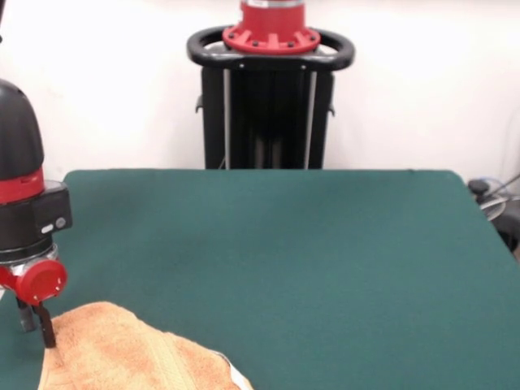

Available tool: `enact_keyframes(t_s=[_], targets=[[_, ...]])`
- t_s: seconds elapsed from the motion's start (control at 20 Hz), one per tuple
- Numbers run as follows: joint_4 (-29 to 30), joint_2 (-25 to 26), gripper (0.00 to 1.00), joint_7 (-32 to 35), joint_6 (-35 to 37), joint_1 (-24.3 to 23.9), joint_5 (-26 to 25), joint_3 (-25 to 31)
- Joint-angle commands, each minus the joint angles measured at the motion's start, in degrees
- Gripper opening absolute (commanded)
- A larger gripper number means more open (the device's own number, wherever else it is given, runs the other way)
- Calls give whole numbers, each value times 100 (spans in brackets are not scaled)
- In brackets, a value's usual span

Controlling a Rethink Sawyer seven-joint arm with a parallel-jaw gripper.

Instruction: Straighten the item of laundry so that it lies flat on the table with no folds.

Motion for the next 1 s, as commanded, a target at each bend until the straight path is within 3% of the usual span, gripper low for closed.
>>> enact_keyframes(t_s=[0.05, 0.45, 1.0], targets=[[886, 409, 100, 899, -597, 531, 70, 640], [948, -303, 100, 1282, -10, 1139, 294, -86], [686, -248, 100, 1056, 39, 1290, 442, -269]])
